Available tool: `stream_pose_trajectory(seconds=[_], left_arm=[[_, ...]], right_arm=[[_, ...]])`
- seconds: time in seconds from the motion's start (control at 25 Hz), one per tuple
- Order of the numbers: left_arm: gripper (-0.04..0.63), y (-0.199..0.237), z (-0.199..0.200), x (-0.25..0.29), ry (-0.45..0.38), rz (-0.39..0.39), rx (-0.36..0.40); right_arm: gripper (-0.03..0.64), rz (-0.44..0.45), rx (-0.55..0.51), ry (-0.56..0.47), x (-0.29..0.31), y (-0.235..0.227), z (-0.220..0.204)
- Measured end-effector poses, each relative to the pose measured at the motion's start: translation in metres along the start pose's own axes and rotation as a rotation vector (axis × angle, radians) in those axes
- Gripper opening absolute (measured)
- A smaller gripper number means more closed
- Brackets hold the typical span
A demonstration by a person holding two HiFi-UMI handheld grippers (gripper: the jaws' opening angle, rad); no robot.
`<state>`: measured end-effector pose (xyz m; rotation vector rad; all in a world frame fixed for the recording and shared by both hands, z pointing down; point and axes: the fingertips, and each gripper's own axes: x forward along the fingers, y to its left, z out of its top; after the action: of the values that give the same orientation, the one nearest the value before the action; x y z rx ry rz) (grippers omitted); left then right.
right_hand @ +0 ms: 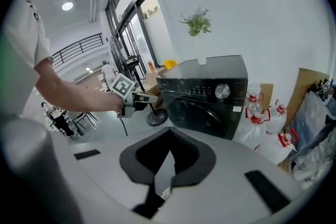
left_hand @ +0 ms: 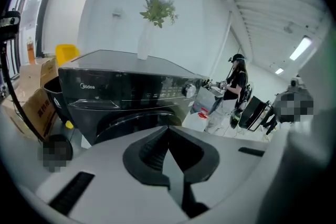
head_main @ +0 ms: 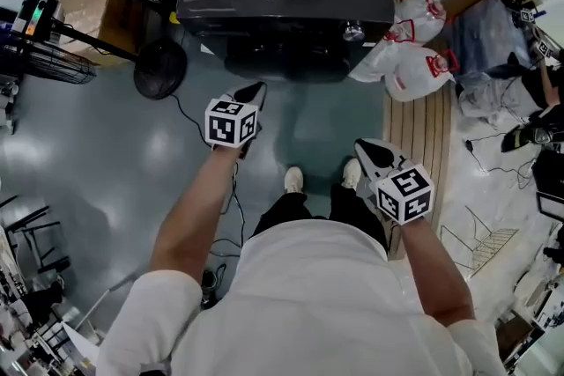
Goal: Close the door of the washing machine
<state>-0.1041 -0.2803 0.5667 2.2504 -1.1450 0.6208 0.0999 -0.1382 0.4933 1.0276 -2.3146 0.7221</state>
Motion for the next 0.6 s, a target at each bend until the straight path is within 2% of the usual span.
stream_pose_trajectory(seconds=[0.24, 0.4, 0.6], left_arm=[[0.018, -0.071, -0.009, -0.068, -0.011, -0.125, -0.012], [0.018, -0.119, -0.007, -0.113, -0.024, -0.212, 0.014], [0.018, -0.151, -0.012, -0.147, -0.033, -0.266, 0.051]], right_arm=[[0.009, 0.007, 0.007, -0.029, -0.012, 0.014, 0.002], [0.009, 0.010, -0.004, -0.048, -0.019, 0.027, 0.005], [0.009, 0.008, -0.019, -0.051, -0.025, 0.043, 0.002]])
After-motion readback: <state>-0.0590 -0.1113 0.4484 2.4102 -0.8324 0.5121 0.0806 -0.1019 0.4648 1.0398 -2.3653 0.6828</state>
